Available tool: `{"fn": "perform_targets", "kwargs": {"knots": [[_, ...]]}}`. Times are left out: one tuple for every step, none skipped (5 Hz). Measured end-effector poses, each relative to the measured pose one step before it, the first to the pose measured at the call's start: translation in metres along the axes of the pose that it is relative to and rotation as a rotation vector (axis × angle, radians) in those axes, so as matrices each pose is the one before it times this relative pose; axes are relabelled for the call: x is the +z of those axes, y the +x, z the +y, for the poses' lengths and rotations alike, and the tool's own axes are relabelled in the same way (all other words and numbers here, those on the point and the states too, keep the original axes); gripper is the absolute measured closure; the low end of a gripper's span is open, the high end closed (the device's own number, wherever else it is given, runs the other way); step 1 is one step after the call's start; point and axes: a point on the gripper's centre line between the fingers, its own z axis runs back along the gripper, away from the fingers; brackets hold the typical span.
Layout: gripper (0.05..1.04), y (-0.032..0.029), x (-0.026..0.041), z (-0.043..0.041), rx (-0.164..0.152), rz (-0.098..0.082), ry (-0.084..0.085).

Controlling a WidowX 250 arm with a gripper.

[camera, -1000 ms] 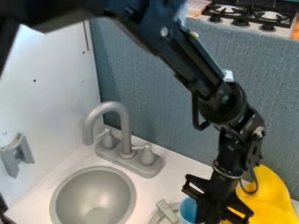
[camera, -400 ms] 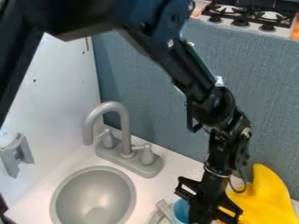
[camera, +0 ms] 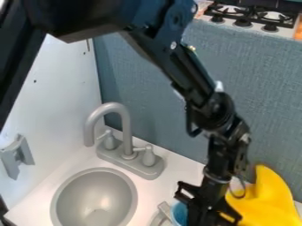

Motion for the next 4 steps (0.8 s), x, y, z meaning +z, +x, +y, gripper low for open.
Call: {"fn": "perform_targets", "kwargs": {"knots": [[0.456, -0.00363, 0.01064, 0.00711, 0.0636, -0.0403, -0.0252], [0.163, -0.00515, 0.03624, 0.00299, 0.0555, -0.1038, -0.0121], [0.072, -0.01317, 0.02041, 0.00148, 0.0358, -0.0450, 0.0059], [0.077, -0.02282, 0.01861, -0.00989, -0.0003, -0.0205, 0.0230]]}}
